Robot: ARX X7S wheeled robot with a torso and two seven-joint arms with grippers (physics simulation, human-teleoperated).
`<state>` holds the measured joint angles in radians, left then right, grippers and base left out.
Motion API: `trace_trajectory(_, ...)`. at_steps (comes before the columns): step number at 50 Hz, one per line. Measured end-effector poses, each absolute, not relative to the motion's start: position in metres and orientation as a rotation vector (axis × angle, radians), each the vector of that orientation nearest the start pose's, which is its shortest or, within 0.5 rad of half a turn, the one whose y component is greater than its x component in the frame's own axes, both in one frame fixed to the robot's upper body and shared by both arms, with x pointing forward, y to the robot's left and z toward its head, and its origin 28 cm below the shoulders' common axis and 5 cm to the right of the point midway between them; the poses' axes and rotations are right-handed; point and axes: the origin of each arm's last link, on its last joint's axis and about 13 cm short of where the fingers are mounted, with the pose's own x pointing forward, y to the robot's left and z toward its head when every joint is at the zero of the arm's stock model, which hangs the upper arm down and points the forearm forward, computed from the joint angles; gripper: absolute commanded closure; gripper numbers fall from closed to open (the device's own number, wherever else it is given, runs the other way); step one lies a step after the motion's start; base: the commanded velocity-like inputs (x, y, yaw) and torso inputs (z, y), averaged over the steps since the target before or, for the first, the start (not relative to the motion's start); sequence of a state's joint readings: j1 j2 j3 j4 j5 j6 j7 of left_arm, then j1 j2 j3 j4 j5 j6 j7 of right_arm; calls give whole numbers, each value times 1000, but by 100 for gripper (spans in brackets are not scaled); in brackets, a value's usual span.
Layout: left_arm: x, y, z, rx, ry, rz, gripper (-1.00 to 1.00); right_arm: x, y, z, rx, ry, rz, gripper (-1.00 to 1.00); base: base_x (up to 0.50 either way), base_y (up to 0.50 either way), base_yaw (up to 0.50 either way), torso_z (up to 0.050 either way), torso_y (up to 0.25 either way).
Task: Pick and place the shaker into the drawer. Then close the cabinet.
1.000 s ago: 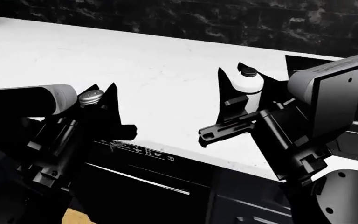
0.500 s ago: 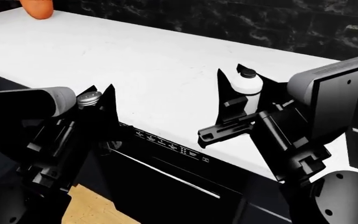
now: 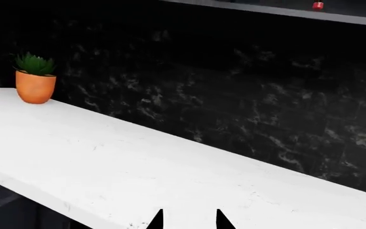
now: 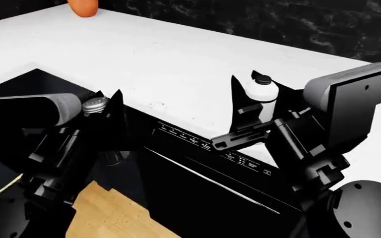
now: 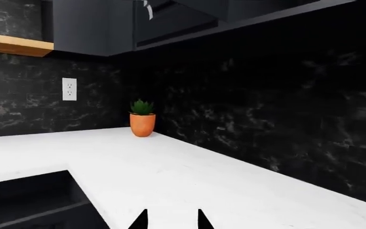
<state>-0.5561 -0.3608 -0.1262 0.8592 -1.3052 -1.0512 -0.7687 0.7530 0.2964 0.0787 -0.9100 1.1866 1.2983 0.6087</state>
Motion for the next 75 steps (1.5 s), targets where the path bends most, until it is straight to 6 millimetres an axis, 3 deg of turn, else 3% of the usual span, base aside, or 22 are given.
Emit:
trace_trajectory(39,191,209,231,-224,-155,-202,100,195,-85,252,2,-244,329,100,-259,428,0,1,1)
trace_trajectory(56,185,211,246,-233,-193,-214,100,191,-83,258,-3,-267,340,100,-259,428,0,0,1)
trace_trajectory(75,187,210,247,-228,-196,-220,100,192,-82,257,-3,-267,341,100,-259,428,0,1,1)
